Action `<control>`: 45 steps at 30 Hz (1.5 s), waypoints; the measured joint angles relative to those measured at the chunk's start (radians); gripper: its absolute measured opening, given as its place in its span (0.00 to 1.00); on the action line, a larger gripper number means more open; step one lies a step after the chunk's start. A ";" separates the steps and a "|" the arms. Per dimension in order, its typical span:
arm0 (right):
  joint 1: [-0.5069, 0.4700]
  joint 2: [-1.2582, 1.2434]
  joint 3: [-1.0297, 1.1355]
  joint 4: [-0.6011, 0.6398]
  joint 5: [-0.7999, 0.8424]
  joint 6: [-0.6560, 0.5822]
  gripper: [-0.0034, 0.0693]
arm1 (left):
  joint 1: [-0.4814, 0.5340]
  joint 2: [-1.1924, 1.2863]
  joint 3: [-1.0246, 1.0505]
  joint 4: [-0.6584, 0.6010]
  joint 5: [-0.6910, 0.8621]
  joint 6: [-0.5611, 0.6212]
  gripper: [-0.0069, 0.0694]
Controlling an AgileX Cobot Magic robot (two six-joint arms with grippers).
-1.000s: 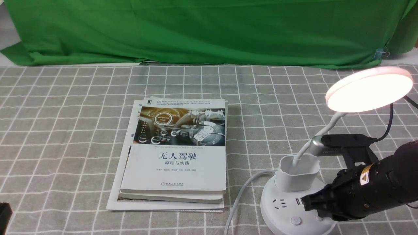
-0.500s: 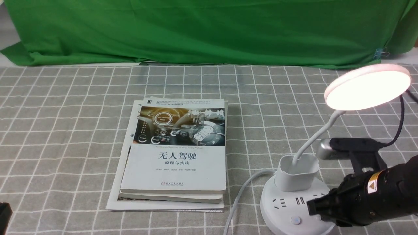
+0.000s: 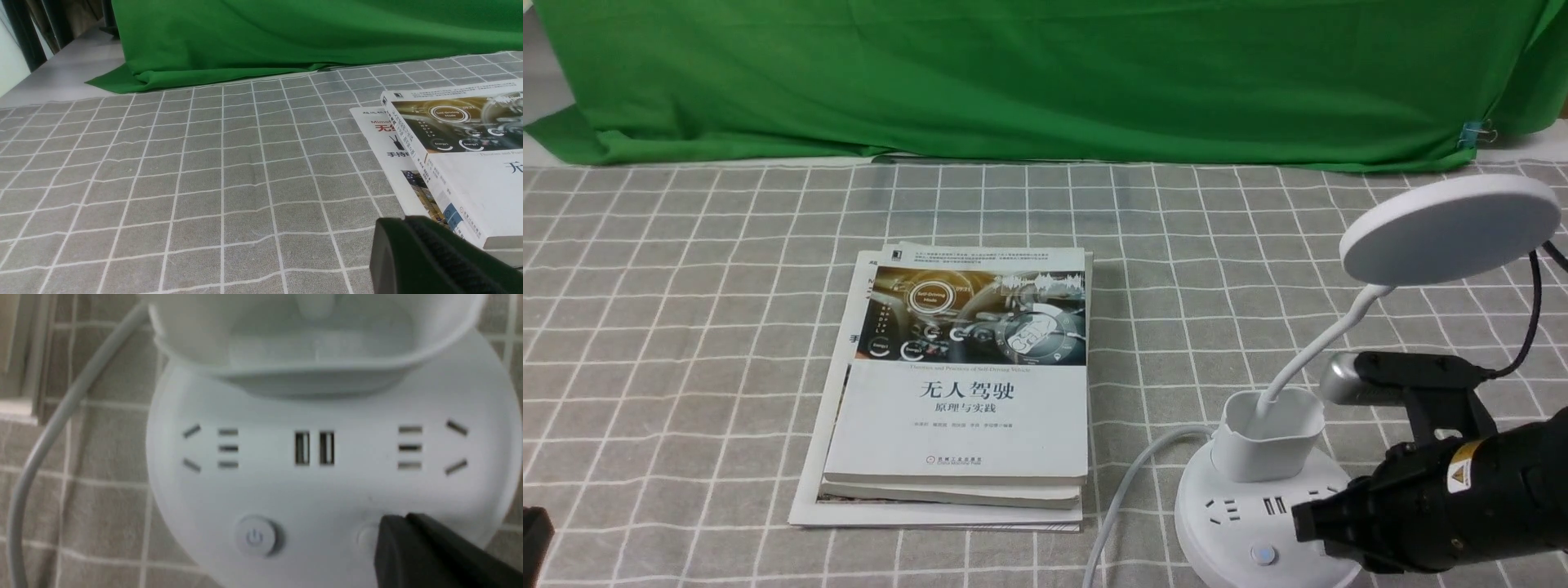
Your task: Turn off the desk lamp on the grey coffee tablecloth by hand.
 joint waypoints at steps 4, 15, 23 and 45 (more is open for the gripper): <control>0.000 -0.099 0.007 -0.001 0.000 -0.009 0.09 | 0.000 0.000 0.000 0.000 0.000 0.000 0.09; 0.000 -0.291 0.007 -0.024 0.109 -0.332 0.09 | 0.000 0.000 0.000 0.000 0.000 0.000 0.09; 0.000 -0.556 0.007 -0.035 0.191 -0.170 0.09 | 0.000 0.000 0.000 0.000 0.000 0.000 0.09; -0.017 -0.841 0.012 -0.036 0.186 0.018 0.23 | 0.000 0.000 0.000 0.000 0.000 0.000 0.09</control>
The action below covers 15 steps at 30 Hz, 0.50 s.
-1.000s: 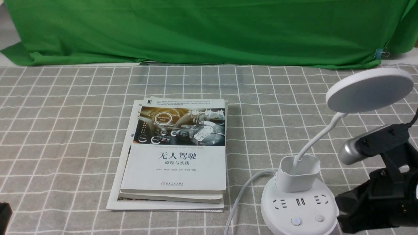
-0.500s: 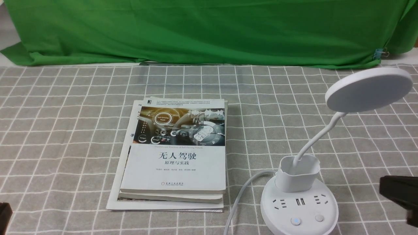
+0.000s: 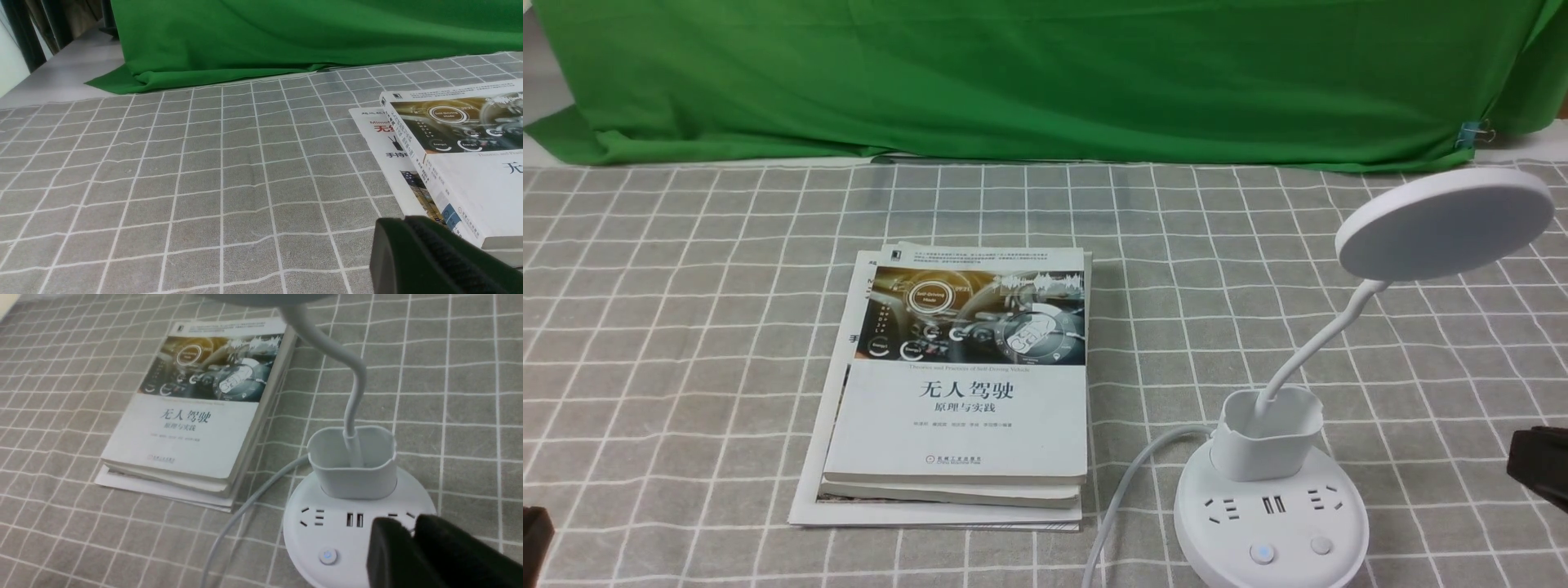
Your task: Turn off the desk lamp on the grey coffee tablecloth by hand.
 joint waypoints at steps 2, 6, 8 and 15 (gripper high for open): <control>-0.020 -0.029 0.000 0.000 0.000 0.000 0.23 | 0.000 0.000 0.000 0.000 0.000 0.000 0.09; -0.087 -0.122 0.001 -0.001 -0.001 0.000 0.24 | 0.000 0.000 0.000 0.000 0.000 0.000 0.09; -0.153 -0.171 0.001 -0.001 -0.001 0.000 0.25 | 0.000 0.000 0.000 0.000 0.000 0.000 0.09; -0.362 -0.288 0.016 -0.055 -0.054 -0.107 0.27 | 0.000 0.000 0.000 0.000 0.000 0.000 0.09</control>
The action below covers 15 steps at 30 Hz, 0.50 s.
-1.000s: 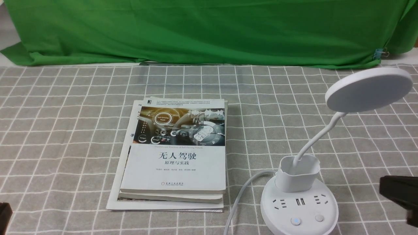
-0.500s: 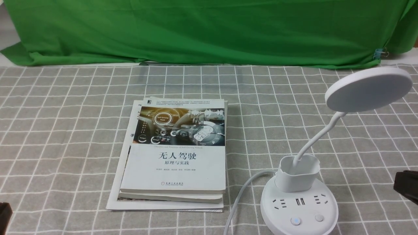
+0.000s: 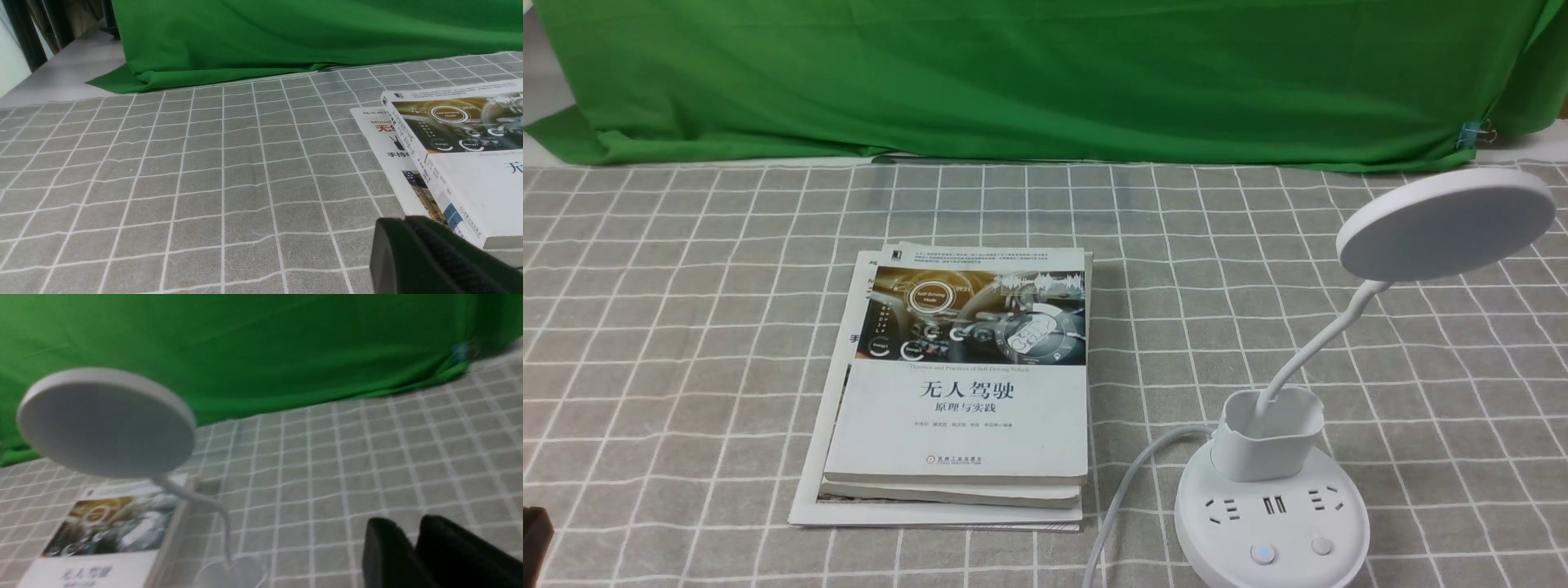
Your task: Turn off the desk lamp on the grey coffee tablecloth by hand.
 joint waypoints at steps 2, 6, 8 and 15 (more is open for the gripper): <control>-0.025 -0.029 0.026 -0.017 -0.068 -0.061 0.28 | 0.000 0.000 0.000 0.000 0.000 0.000 0.09; -0.056 -0.077 0.133 -0.025 -0.147 -0.212 0.29 | 0.000 0.000 0.000 0.000 0.000 0.000 0.09; -0.061 -0.100 0.220 -0.030 -0.173 -0.253 0.30 | 0.000 0.000 0.000 0.000 0.000 0.000 0.09; -0.094 -0.241 0.524 -0.033 -0.296 -0.286 0.32 | 0.000 0.000 0.000 0.000 0.001 0.000 0.09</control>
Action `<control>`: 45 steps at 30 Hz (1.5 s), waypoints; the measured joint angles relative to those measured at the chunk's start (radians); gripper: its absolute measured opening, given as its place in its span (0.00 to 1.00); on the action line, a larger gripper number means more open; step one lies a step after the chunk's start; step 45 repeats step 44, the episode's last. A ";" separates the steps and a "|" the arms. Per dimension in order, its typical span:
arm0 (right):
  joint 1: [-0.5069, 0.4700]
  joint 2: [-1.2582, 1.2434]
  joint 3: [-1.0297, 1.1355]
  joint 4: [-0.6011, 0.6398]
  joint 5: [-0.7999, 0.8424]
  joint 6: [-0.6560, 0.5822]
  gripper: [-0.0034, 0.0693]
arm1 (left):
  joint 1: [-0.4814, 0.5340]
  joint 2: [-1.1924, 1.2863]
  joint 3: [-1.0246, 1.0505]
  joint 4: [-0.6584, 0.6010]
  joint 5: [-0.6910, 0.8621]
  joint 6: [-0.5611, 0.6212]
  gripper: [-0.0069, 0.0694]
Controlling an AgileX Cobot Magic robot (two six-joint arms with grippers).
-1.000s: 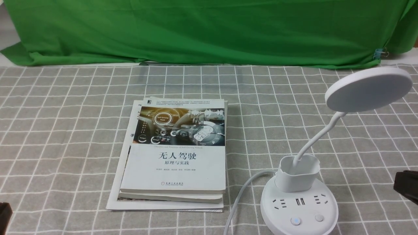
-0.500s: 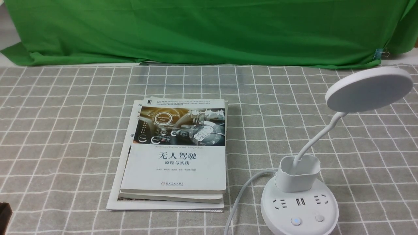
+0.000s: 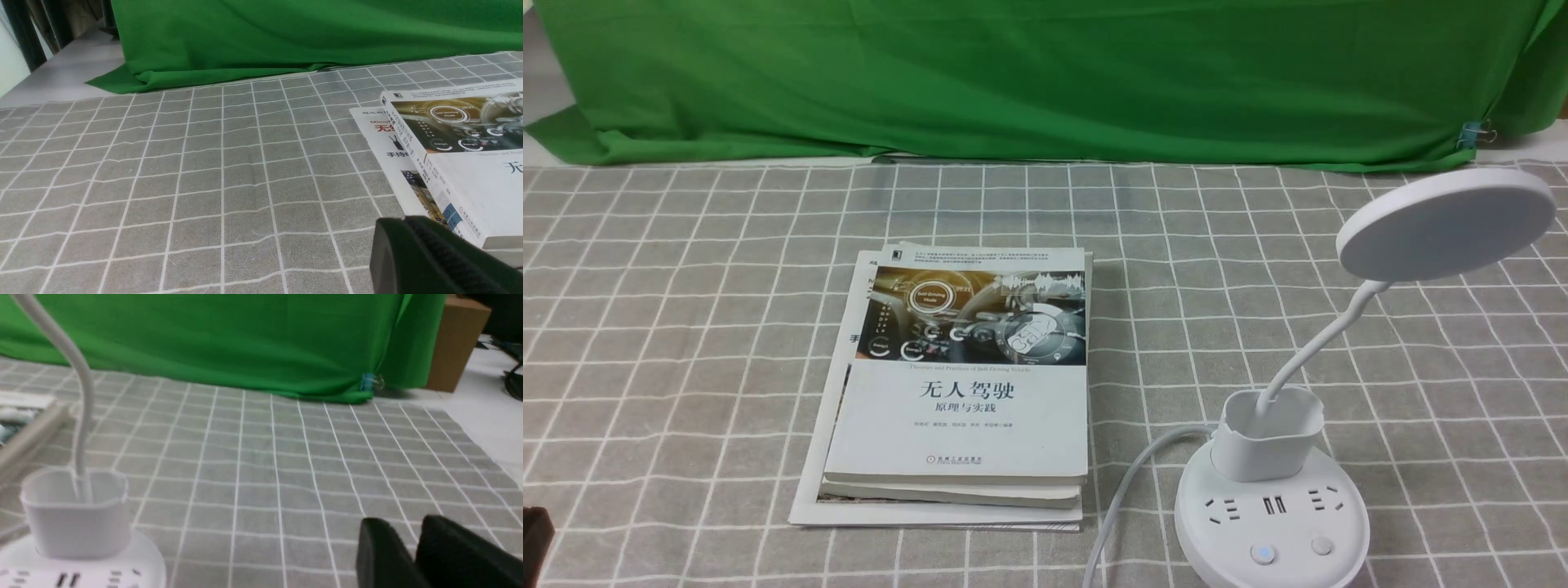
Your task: Turn off the desk lamp on the grey coffee tablecloth by hand.
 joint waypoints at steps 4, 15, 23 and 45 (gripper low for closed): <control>-0.014 -0.015 0.059 -0.001 -0.002 0.014 0.34 | 0.000 0.000 0.000 0.000 0.002 0.000 0.09; -0.015 -0.015 0.060 0.000 -0.026 0.024 0.36 | 0.000 0.000 0.000 0.000 -0.001 0.000 0.09; -0.015 -0.015 0.060 0.000 -0.027 0.024 0.37 | 0.000 0.000 0.000 0.000 -0.001 0.000 0.09; -0.015 -0.015 0.060 0.000 -0.029 0.025 0.37 | 0.000 0.000 0.000 0.000 -0.001 0.000 0.09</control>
